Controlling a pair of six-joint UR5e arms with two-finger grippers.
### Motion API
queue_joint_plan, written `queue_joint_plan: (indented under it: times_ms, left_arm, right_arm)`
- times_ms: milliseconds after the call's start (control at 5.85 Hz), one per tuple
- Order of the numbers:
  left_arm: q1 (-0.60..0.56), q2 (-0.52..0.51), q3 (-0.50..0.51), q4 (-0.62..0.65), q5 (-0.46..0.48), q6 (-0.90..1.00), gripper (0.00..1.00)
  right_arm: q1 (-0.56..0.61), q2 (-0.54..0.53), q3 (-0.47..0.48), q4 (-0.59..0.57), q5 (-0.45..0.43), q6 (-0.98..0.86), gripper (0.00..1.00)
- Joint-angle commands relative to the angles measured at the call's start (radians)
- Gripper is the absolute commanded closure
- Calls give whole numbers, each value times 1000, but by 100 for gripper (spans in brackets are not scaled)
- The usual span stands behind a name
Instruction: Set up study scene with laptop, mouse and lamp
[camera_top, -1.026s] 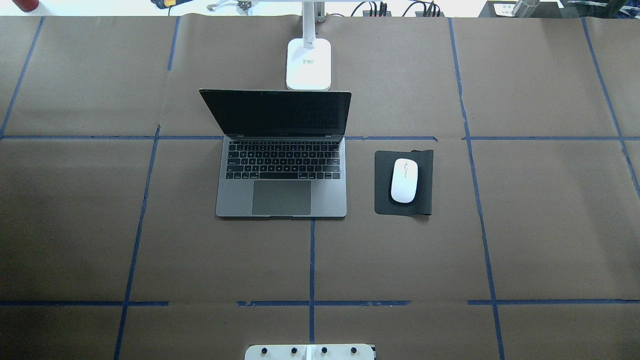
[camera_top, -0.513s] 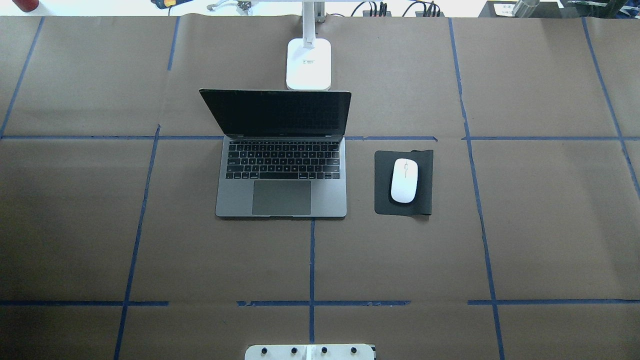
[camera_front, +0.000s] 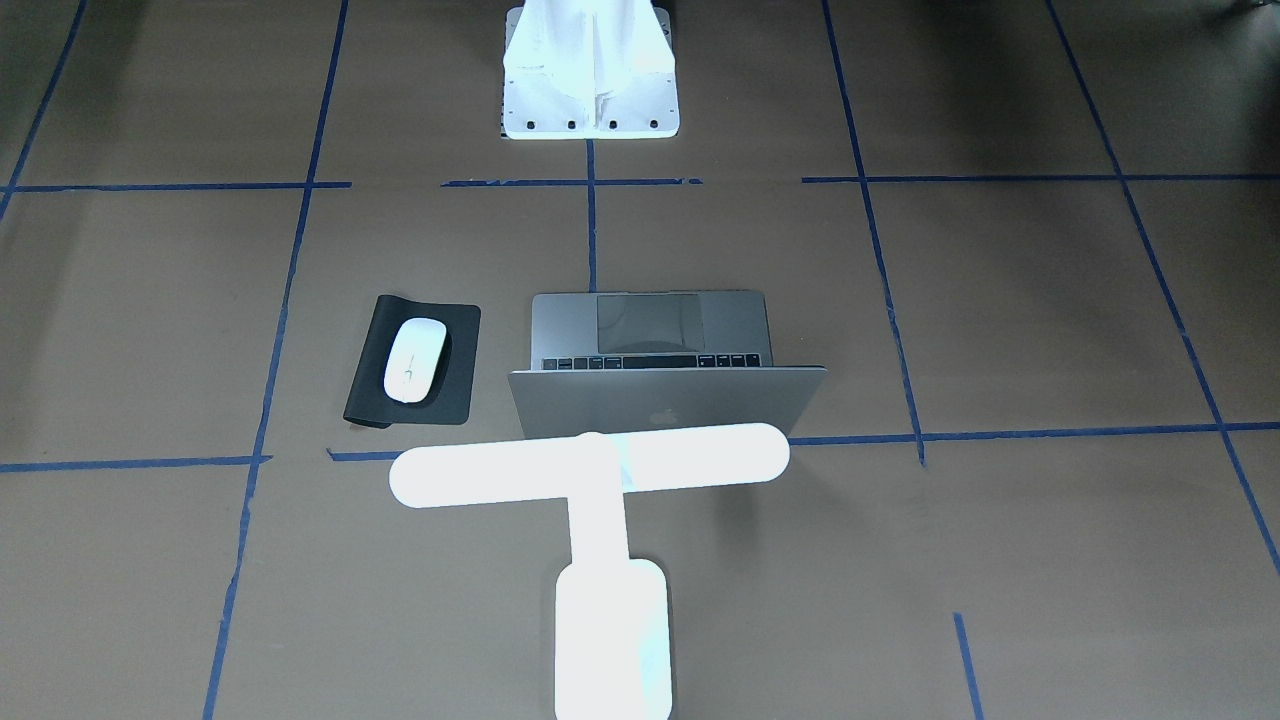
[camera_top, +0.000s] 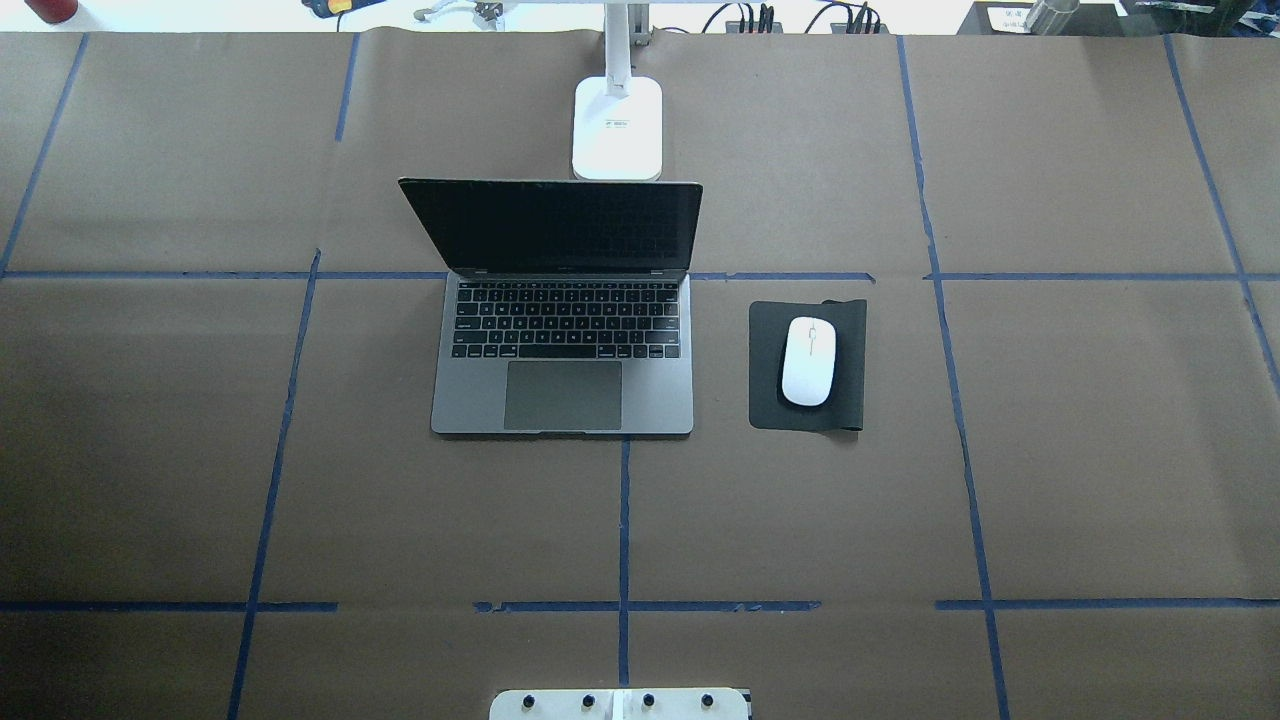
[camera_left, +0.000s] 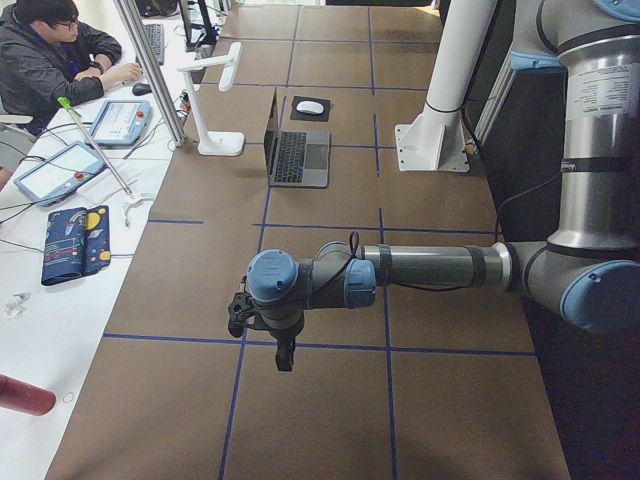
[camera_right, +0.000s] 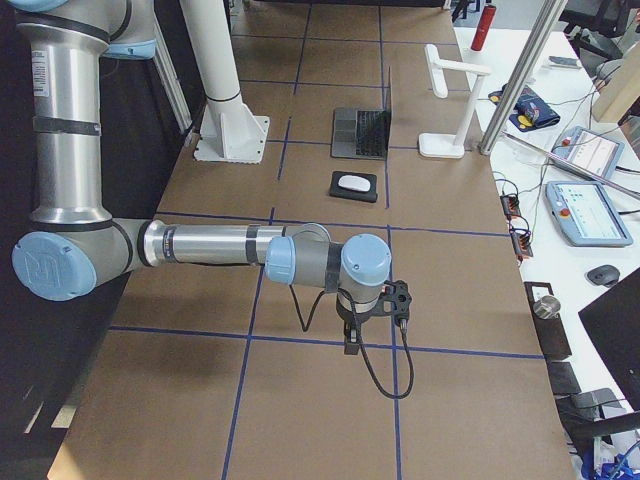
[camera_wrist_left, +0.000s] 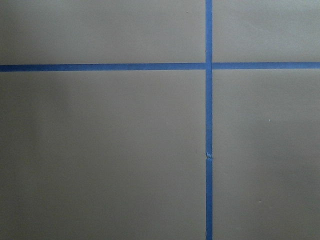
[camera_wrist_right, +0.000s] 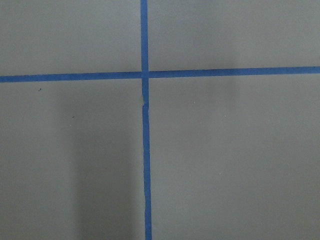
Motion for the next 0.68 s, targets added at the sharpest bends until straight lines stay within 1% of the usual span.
queue_joint_plan:
  times_ms: [0, 171, 513]
  left_arm:
    - [0, 0, -1, 0, -3, 0, 0]
    - [0, 0, -1, 0, -3, 0, 0]
    - [0, 0, -1, 0, -3, 0, 0]
  right_arm:
    - [19, -7, -2, 2, 2, 0, 0]
    - [19, -22, -14, 56, 2, 1, 0]
    - [19, -24, -19, 78, 2, 8, 0]
